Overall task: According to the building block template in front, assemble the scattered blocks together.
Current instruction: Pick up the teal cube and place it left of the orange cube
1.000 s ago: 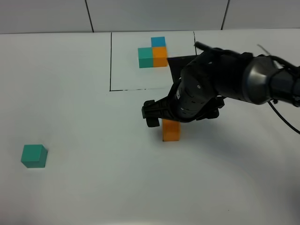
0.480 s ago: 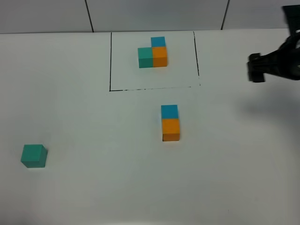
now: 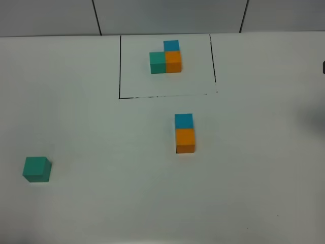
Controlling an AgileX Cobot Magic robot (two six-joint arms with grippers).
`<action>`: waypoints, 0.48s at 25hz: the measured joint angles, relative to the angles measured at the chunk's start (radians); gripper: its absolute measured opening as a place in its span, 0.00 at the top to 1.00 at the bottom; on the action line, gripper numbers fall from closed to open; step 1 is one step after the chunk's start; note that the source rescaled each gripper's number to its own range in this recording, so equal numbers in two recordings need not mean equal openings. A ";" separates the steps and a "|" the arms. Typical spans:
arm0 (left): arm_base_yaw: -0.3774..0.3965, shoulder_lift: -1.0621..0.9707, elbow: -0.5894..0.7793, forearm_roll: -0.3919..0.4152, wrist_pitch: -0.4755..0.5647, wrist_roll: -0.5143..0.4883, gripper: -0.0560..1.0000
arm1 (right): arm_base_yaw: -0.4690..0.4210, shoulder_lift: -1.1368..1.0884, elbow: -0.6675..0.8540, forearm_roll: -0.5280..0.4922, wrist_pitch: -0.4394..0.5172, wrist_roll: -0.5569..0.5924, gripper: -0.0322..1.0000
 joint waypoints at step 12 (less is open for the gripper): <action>0.000 0.000 0.000 0.000 0.000 0.000 0.29 | 0.000 -0.436 0.178 0.045 0.124 -0.016 0.02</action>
